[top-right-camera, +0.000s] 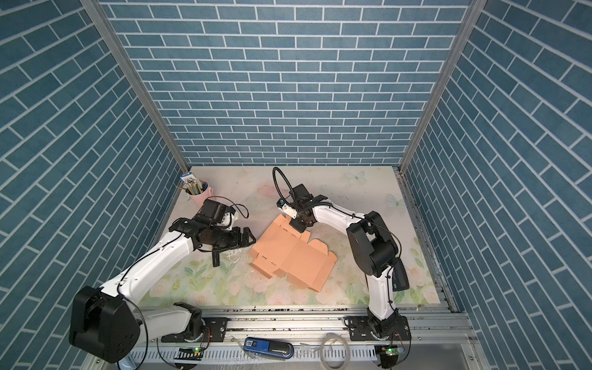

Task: Assemble paper box
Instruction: Rotate the paper box at the center of the table.

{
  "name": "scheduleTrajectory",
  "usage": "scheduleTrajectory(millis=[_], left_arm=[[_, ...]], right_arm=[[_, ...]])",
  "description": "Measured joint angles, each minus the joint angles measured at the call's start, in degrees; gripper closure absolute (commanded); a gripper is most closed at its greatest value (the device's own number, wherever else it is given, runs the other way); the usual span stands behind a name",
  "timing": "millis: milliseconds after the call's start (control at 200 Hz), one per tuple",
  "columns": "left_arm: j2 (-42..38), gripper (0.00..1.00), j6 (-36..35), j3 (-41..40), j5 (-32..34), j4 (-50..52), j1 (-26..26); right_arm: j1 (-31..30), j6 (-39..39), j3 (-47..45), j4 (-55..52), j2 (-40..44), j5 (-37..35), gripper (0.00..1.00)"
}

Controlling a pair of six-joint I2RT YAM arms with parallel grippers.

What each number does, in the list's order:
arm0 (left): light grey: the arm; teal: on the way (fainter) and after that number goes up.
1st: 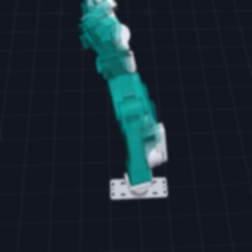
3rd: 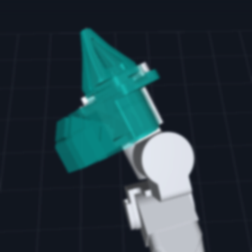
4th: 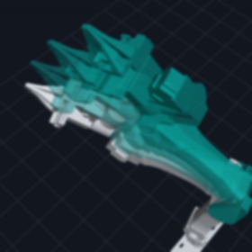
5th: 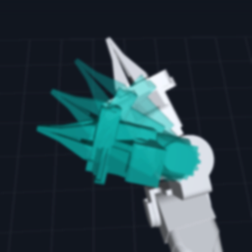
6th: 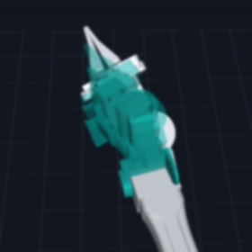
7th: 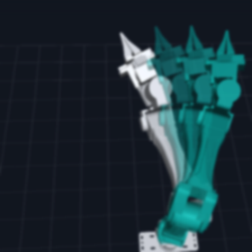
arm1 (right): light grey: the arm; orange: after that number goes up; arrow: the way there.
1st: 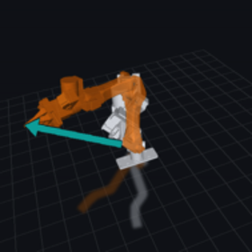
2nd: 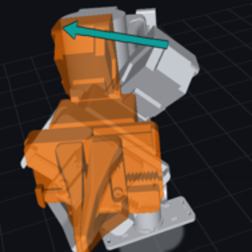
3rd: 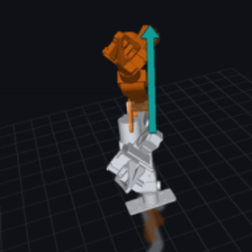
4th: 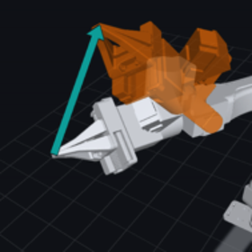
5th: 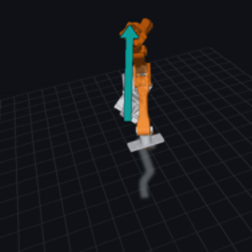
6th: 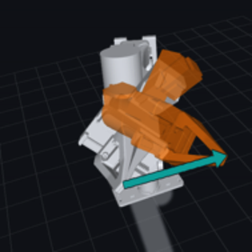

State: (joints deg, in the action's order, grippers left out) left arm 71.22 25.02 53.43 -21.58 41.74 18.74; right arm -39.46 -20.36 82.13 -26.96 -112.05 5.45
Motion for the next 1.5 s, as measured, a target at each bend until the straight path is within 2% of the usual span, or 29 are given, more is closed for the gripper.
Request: scheduleTrajectory(millis=[250,510,805,975,1170,1495], left_arm=[[1.6,0.02,0.2,2.0,1.0,0.0,0.0],[4.9,0.03,0.3,4.4,2.6,0.0,0.7],[12.5,0.06,0.2,10.0,6.5,-0.8,5.6],[17.4,0.1,-0.2,13.7,7.3,-1.6,6.4],[22.4,0.12,-1.5,18.8,7.7,-2.1,6.4],[28.5,0.2,-3.7,24.0,7.8,-4.6,6.4]], right_arm=[[2.8,9.0,-6.0,4.1,6.4,-1.2,1.0],[4.9,21.5,-13.5,7.2,12.2,-5.0,1.0],[4.9,37.6,-23.0,10.7,19.4,-8.1,1.0],[4.9,44.6,-28.3,13.2,22.8,-8.3,1.0],[4.9,49.0,-32.0,15.8,24.5,-7.8,1.0],[4.9,51.1,-34.6,18.3,25.4,-6.8,1.0]])
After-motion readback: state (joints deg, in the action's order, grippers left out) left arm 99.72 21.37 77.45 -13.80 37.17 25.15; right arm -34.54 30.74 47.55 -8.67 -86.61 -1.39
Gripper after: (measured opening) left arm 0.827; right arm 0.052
